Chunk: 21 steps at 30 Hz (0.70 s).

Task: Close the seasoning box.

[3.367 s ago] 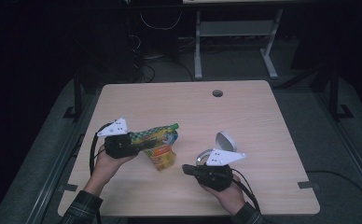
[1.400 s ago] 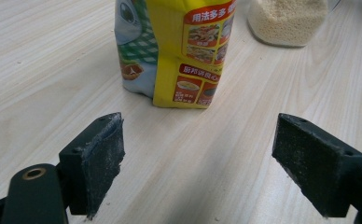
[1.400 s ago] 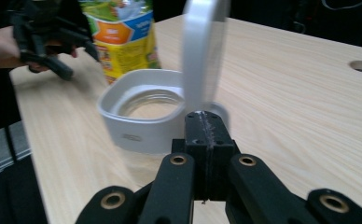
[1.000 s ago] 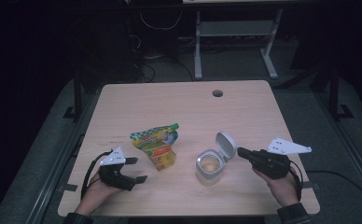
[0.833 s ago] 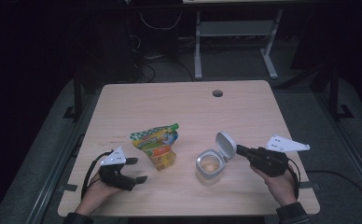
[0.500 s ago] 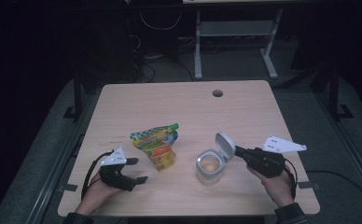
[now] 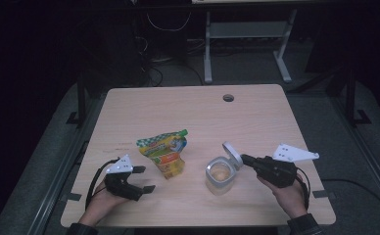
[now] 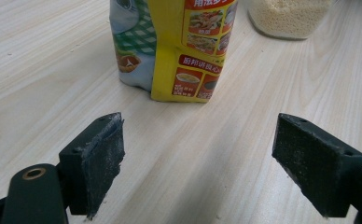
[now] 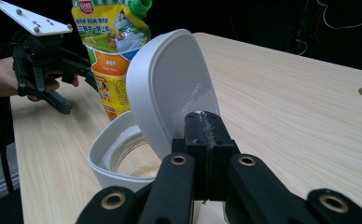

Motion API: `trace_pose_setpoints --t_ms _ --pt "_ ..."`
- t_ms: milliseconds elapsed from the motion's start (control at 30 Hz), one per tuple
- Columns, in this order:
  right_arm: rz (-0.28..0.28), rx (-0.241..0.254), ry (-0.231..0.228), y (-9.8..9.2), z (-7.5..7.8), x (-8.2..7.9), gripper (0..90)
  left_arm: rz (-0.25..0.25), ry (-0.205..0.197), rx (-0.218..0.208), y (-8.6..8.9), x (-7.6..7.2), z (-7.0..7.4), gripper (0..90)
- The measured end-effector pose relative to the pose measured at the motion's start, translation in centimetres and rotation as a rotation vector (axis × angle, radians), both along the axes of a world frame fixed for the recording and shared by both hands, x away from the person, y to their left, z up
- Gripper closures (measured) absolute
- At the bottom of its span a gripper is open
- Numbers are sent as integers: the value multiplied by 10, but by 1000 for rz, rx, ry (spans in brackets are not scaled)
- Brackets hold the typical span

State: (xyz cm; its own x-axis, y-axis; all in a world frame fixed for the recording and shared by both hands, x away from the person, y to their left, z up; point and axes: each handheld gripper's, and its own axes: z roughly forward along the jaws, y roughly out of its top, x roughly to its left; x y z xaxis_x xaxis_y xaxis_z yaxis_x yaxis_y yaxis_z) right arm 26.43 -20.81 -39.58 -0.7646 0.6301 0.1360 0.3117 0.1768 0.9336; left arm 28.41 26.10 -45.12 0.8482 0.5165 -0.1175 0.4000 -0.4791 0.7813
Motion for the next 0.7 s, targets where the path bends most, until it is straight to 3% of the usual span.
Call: trace_pose_setpoints --t_ms 433,700 --pt "15 17 -12 0 0 -1 900 7 13 -8 0 3 1 162" --pt "-16 8 5 -6 -2 1 899 1 19 -5 -1 3 1 148"
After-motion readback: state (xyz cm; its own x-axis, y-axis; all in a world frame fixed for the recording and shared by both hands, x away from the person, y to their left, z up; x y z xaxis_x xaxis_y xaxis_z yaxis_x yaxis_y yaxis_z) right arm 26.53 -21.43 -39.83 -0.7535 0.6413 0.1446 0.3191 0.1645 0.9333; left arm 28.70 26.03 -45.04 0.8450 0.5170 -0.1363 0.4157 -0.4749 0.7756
